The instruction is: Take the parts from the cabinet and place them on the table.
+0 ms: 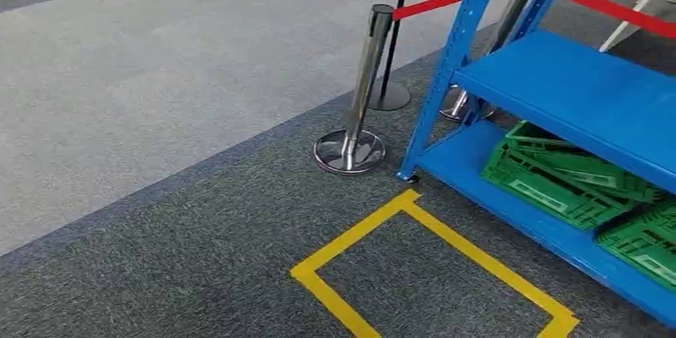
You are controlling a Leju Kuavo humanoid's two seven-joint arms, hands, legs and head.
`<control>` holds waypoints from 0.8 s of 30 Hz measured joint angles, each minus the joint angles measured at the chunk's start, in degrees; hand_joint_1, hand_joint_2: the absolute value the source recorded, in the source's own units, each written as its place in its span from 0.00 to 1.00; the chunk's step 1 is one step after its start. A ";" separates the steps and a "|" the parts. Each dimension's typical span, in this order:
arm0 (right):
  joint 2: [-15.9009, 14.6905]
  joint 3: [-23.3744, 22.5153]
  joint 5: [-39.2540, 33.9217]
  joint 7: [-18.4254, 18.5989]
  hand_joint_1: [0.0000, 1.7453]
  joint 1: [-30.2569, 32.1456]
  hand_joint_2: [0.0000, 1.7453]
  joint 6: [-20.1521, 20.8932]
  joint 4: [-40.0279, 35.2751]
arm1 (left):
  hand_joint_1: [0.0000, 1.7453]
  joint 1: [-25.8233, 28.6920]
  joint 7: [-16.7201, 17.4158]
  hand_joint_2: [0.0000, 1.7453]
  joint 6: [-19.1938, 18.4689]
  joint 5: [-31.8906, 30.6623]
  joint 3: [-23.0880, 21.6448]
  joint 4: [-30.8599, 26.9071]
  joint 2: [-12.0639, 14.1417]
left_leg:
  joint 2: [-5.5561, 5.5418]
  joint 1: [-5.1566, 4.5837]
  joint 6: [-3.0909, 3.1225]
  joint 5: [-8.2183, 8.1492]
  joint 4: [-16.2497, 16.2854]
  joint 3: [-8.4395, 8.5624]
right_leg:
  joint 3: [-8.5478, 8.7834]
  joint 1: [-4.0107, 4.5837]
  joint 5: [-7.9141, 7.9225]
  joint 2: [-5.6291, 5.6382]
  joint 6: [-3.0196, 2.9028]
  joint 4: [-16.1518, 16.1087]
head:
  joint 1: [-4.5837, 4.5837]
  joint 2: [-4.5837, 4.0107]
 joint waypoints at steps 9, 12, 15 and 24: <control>0.00 -2.08 -1.48 -2.05 0.00 -0.01 0.00 0.68 -0.55 | 0.00 0.64 2.38 0.00 1.79 -3.21 -0.44 -0.07 0.24 | 6.81 -0.31 -0.32 -0.94 0.06 0.83 | 0.35 -0.82 1.13 -9.26 1.29 0.11 | 0.70 0.00; 0.13 -2.49 -1.46 -1.26 0.00 -0.02 0.00 0.59 -0.66 | 0.00 0.61 1.55 0.00 1.24 -3.60 -0.70 -0.09 0.33 | 8.25 -0.65 -1.34 -1.51 0.22 1.32 | 1.10 -0.17 0.42 -8.95 0.01 -1.03 | 0.41 0.00; 0.22 -3.19 -1.11 0.20 0.00 0.34 0.00 0.55 -0.70 | 0.00 0.22 -0.17 0.00 0.44 -4.04 -1.11 -0.09 0.20 | 7.72 -0.08 -2.55 -2.52 0.73 2.05 | 1.61 -0.42 0.75 -6.92 -1.19 -1.56 | 0.46 0.02; 0.96 -5.16 -2.38 0.51 0.00 0.62 0.00 -0.20 -1.11 | 0.00 1.00 -2.65 0.00 1.00 -6.03 -2.06 -0.09 0.31 | -0.29 -0.17 -1.35 0.53 4.12 -1.70 | 2.48 -0.08 0.63 0.69 -2.00 -1.44 | -0.28 0.00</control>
